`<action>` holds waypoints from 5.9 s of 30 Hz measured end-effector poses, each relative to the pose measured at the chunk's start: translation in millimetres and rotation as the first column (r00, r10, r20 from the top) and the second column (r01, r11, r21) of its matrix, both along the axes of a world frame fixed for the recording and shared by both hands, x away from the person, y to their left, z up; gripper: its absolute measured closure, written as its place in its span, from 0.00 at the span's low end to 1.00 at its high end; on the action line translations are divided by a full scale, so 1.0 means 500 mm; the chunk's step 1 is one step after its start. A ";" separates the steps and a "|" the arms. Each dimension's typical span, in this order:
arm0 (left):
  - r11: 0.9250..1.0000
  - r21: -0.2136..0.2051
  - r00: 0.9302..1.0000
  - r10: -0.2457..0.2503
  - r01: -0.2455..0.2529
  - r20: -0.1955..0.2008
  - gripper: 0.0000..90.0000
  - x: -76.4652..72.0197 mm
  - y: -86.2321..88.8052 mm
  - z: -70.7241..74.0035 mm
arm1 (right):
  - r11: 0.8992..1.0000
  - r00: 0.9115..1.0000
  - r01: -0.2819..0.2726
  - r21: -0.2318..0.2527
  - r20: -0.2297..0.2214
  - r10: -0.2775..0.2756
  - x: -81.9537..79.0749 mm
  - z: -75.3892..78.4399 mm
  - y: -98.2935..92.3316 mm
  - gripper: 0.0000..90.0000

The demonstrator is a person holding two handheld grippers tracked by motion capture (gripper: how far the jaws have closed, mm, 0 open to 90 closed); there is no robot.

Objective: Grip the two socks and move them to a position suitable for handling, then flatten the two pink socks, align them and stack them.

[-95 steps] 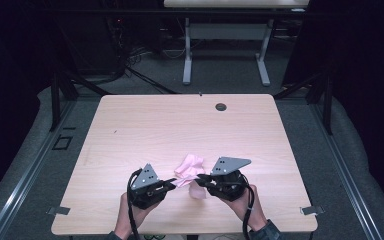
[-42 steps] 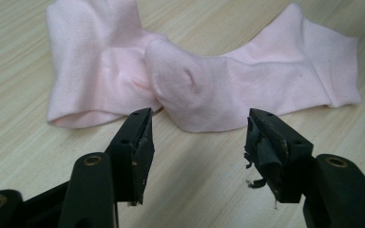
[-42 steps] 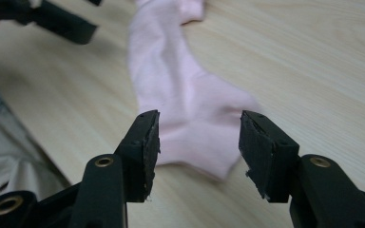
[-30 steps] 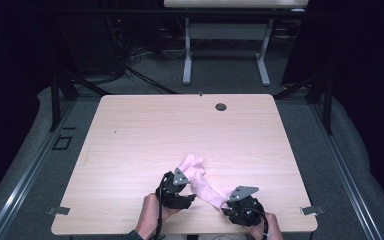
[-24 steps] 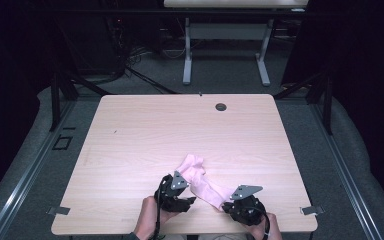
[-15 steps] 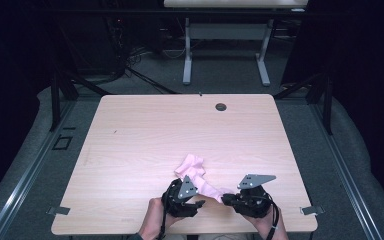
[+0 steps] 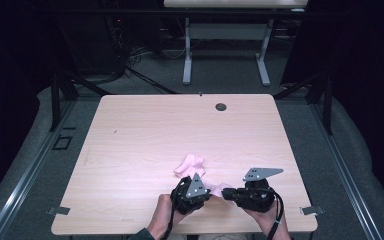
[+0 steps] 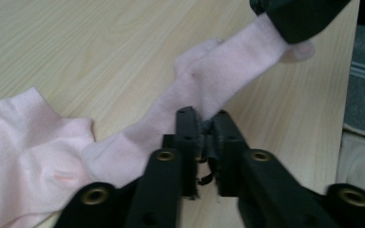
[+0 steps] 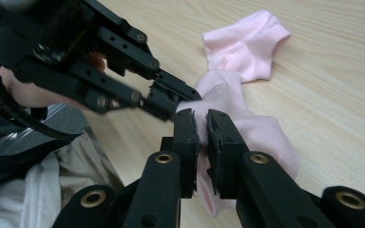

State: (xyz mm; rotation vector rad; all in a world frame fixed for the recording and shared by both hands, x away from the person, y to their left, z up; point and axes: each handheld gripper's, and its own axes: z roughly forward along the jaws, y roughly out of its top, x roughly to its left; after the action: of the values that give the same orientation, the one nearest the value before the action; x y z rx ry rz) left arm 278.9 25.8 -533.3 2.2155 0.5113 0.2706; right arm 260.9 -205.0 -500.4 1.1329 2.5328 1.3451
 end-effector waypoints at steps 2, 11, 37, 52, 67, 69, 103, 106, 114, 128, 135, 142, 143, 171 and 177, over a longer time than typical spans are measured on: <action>1.000 -0.006 0.999 0.014 -0.014 -0.031 0.99 0.009 -0.002 0.008 | 0.999 0.999 0.029 -0.031 0.025 -0.028 -0.001 -0.009 -0.002 0.90; 0.997 0.041 0.993 0.073 -0.069 -0.097 1.00 0.028 -0.033 0.040 | 0.978 0.972 0.155 -0.140 0.197 -0.126 -0.047 -0.060 0.028 0.48; 0.997 0.021 0.987 0.075 -0.073 -0.145 0.99 0.035 -0.004 0.050 | 0.964 0.896 0.211 -0.163 0.426 -0.125 -0.070 -0.028 0.066 0.94; 0.996 -0.017 0.980 0.084 -0.089 -0.180 0.99 0.036 0.006 0.065 | 0.915 0.848 0.276 -0.294 0.522 -0.088 -0.075 -0.090 0.126 0.75; 0.991 -0.014 0.986 0.130 -0.133 -0.106 0.54 -0.012 0.029 -0.004 | 0.992 0.950 0.120 -0.045 0.295 -0.101 -0.060 0.006 0.059 0.93; 0.988 -0.022 0.984 0.153 -0.156 -0.093 0.52 -0.024 0.032 -0.026 | 0.993 0.962 0.111 -0.029 0.255 -0.100 -0.056 0.011 0.058 0.93; 0.960 0.092 0.895 0.281 -0.265 -0.346 0.57 0.075 0.137 -0.044 | 0.963 0.960 0.209 -0.171 -0.153 -0.236 0.076 -0.111 0.034 0.53; 0.959 0.080 0.895 0.284 -0.273 -0.345 0.54 0.082 0.135 -0.044 | 0.956 0.963 0.220 -0.195 -0.111 -0.245 0.070 -0.101 0.032 0.45; 0.958 0.107 0.903 0.286 -0.266 -0.320 0.69 0.097 0.107 -0.049 | 0.935 0.966 0.233 -0.268 -0.042 -0.253 0.062 -0.099 0.036 0.63; 0.969 0.076 0.910 0.248 -0.236 -0.332 0.98 0.025 0.145 -0.053 | 0.958 0.974 0.174 -0.227 -0.101 -0.201 0.032 -0.104 0.030 0.94; 0.967 0.062 0.898 0.254 -0.248 -0.359 0.86 -0.016 0.180 -0.063 | 0.964 0.980 0.108 -0.244 -0.137 -0.145 0.009 -0.116 0.048 0.90; 0.936 0.043 0.900 0.347 -0.349 -0.265 0.37 0.019 0.217 -0.034 | 0.970 0.983 0.129 -0.206 -0.103 -0.152 0.028 -0.090 0.038 0.46; 0.933 0.038 0.900 0.357 -0.359 -0.250 0.34 0.030 0.221 -0.031 | 0.970 0.983 0.140 -0.197 -0.089 -0.160 0.036 -0.083 0.039 0.44; 0.972 0.123 0.963 0.218 -0.199 -0.161 0.90 0.197 0.147 -0.074 | 0.977 0.989 0.057 -0.208 -0.124 -0.084 0.284 -0.122 0.180 0.88; 0.969 0.085 0.962 0.241 -0.232 -0.125 0.96 0.187 0.153 -0.062 | 0.977 0.992 0.049 -0.206 -0.101 -0.071 0.268 -0.104 0.175 0.97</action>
State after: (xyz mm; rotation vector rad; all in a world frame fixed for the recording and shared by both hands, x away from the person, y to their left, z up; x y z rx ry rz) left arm 372.2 102.4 -564.1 2.2508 0.8554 0.2682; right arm 394.7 -117.3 -552.5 1.2592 2.6126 1.0101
